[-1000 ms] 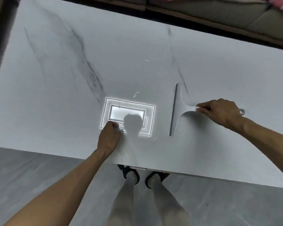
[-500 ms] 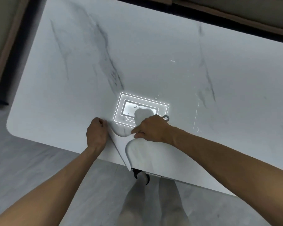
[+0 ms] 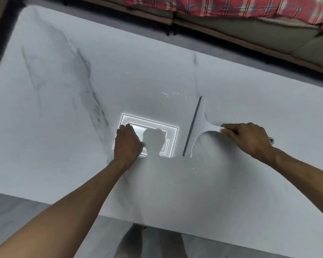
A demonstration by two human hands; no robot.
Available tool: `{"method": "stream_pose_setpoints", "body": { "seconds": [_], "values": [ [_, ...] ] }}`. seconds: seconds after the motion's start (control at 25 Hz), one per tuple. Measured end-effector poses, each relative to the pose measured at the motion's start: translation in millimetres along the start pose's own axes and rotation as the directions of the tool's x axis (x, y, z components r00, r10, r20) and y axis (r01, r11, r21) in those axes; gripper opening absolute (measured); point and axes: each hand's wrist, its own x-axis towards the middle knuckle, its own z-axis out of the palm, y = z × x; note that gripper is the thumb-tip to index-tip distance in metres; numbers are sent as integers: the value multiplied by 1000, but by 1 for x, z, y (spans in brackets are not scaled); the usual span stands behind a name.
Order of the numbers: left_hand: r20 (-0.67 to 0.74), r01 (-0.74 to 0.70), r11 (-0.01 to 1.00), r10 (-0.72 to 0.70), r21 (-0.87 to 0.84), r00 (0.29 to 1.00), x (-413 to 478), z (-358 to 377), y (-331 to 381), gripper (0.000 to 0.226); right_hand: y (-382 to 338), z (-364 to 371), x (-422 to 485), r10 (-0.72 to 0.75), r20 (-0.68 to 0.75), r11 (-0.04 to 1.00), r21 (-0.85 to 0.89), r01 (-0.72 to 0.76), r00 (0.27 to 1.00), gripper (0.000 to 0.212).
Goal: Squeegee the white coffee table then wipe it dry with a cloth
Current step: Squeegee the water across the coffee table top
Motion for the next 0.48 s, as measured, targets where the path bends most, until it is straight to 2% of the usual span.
{"method": "stream_pose_setpoints", "body": {
  "seconds": [0.12, 0.2, 0.4, 0.48],
  "values": [
    [58, 11, 961, -28, 276, 998, 30, 20, 24, 105, -1, -30, 25, 41, -39, 989, 143, -35, 998, 38],
    [45, 40, 945, -57, 324, 997, 40, 31, 29, 130, -29, -45, 69, 37, -69, 959, 284, -15, 997, 36],
    [73, 38, 924, -71, 379, 995, 52, 39, 26, 134, -135, -54, 186, -18, -55, 864, 502, 43, 998, 45],
    [71, 28, 915, -62, 402, 995, 54, 37, 27, 134, -158, -44, 200, -75, -65, 890, 445, 96, 995, 45]
  ]
}}
